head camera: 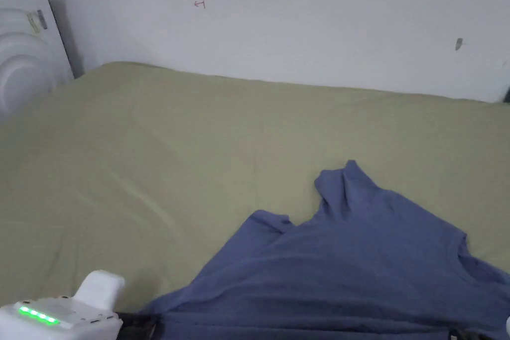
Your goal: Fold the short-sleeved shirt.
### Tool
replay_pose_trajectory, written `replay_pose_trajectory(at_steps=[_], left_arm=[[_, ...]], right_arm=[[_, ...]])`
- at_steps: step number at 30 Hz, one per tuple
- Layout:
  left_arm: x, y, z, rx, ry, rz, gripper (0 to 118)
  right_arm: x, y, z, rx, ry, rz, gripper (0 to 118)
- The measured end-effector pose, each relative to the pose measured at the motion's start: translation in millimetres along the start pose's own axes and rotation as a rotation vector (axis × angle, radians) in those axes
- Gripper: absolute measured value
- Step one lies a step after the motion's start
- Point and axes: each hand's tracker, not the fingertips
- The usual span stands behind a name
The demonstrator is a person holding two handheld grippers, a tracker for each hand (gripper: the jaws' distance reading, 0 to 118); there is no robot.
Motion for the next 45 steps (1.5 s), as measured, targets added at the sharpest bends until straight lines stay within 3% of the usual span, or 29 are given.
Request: replay_pose_trajectory(at_steps=[2,5,6,7,8,10,12,15,16,23,26,27,28,29,30,31,33,35,36,39,45], left_arm=[[-0.2,-0.3,2.1,0.02,-0.134,0.08,14],[14.7,4.2,1.5,0.016,-0.061,0.015,14],[12.5,4.3,2.9,0.016,-0.069,0.016,14],[10.0,5.8,4.1,0.013,-0.094,0.023,14],[7.5,6.7,5.4,0.023,-0.111,0.045,14],[3.2,8.9,10.7,0.029,-0.142,0.129,14],[-1.3,9.4,13.3,0.043,-0.177,0.173,14],[-0.8,11.0,16.2,0.039,-0.17,0.168,14],[0.6,11.4,16.2,0.032,-0.161,0.158,14],[9.6,11.1,9.9,0.006,-0.132,0.141,14],[9.2,9.8,5.6,0.004,-0.121,0.14,14],[9.4,8.5,5.2,0.016,-0.113,0.145,14],[9.4,7.2,5.7,0.034,-0.109,0.153,14],[9.2,6.0,6.6,0.052,-0.118,0.163,14],[8.0,6.1,6.5,0.063,-0.114,0.166,14],[7.9,6.7,7.1,0.066,-0.119,0.172,14],[8.0,8.1,9.1,0.073,-0.129,0.176,14],[8.0,11.9,10.3,0.075,-0.125,0.16,14],[7.8,14.3,12.0,0.081,-0.124,0.152,14],[6.1,28.0,22.3,0.116,-0.133,0.149,14],[4.7,86.3,51.8,0.242,-0.174,0.048,14]], right_arm=[[3.5,7.1,-7.2,-0.002,0.015,0.01,1],[17.9,41.3,-37.1,-0.008,0.062,0.036,7],[21.5,55.8,-51.3,0.014,0.062,0.073,37],[30.0,75.9,-73.1,0.029,0.091,0.121,77],[37.7,96.1,-97.5,0.027,0.141,0.154,107],[52.2,138.1,-155.5,-0.06,0.25,0.22,111],[60.9,175.7,-217.6,-0.239,0.321,0.302,110],[57.3,230.4,-292.0,-0.315,0.174,0.503,110],[55.3,243.0,-311.6,-0.296,0.178,0.556,110],[15.7,256.8,-401.6,-0.37,0.317,0.816,110],[8.8,244.3,-425.1,-0.375,0.32,0.811,104],[7.2,240.5,-430.0,-0.372,0.312,0.811,80],[5.7,238.8,-430.8,-0.386,0.299,0.781,40],[7.9,239.4,-426.1,-0.391,0.343,0.702,0],[13.5,242.3,-416.5,-0.348,0.432,0.631,0],[18.1,244.6,-409.5,-0.276,0.473,0.627,0],[19.2,244.2,-382.0,-0.145,0.374,0.723,0],[21.2,254.1,-371.5,-0.158,0.471,0.598,0],[22.7,257.8,-359.5,-0.105,0.454,0.598,0],[25.8,274.2,-321.0,-0.023,0.501,0.488,0],[33.2,329.9,-225.8,0.197,0.453,0.431,0]])
